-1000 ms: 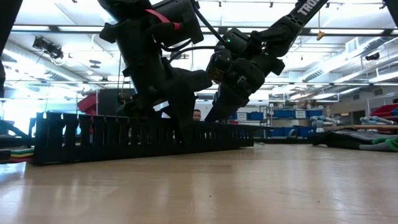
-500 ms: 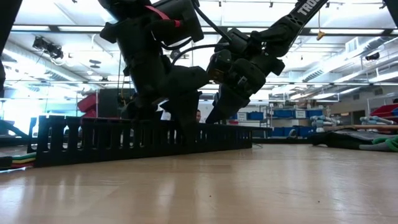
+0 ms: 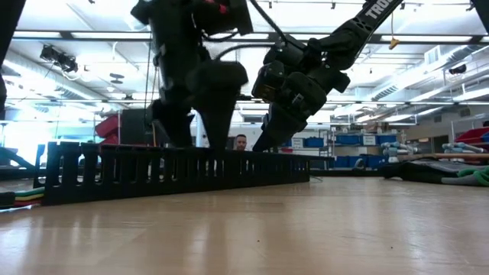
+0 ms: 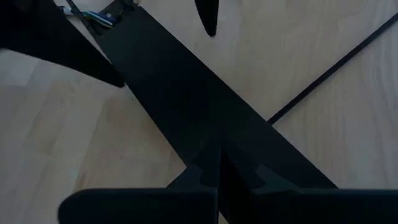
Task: Ziptie cables
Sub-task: Insert the black cover of the black cable duct
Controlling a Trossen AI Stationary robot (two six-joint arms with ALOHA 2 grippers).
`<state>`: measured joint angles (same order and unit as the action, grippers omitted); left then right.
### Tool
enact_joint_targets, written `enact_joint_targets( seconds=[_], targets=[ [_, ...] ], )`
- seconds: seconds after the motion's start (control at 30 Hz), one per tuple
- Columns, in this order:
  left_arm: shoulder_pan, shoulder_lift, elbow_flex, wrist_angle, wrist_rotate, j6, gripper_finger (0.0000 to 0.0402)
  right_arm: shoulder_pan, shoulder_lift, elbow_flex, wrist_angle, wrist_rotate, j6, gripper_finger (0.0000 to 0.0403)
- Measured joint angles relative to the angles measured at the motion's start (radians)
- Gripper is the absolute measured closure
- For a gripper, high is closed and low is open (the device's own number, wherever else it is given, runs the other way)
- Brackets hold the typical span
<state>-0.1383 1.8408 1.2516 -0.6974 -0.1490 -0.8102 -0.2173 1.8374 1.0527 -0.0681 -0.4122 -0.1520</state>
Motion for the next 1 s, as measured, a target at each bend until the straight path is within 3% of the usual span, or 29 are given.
enact_joint_targets(
  seconds=[0.3,0.53,0.77,1.0],
  targets=[
    [-0.043,-0.050,0.019,-0.144,0.069,0.032,0.0006,-0.001,0.000,0.000,-0.003,-0.003,-0.008,0.0402],
    [-0.121,-0.129,0.014,-0.185,0.005,-0.079,0.0006,-0.001,0.000,0.000,-0.004,-0.006,-0.010,0.0402],
    [-0.239,-0.148,0.013,-0.144,-0.029,-0.125,0.0006,-0.001,0.000,0.000,-0.005,-0.012,-0.019,0.0402],
    [-0.262,-0.132,0.013,-0.055,-0.041,-0.137,0.0007,-0.001,0.000,0.000,-0.005,-0.023,-0.024,0.0403]
  ],
)
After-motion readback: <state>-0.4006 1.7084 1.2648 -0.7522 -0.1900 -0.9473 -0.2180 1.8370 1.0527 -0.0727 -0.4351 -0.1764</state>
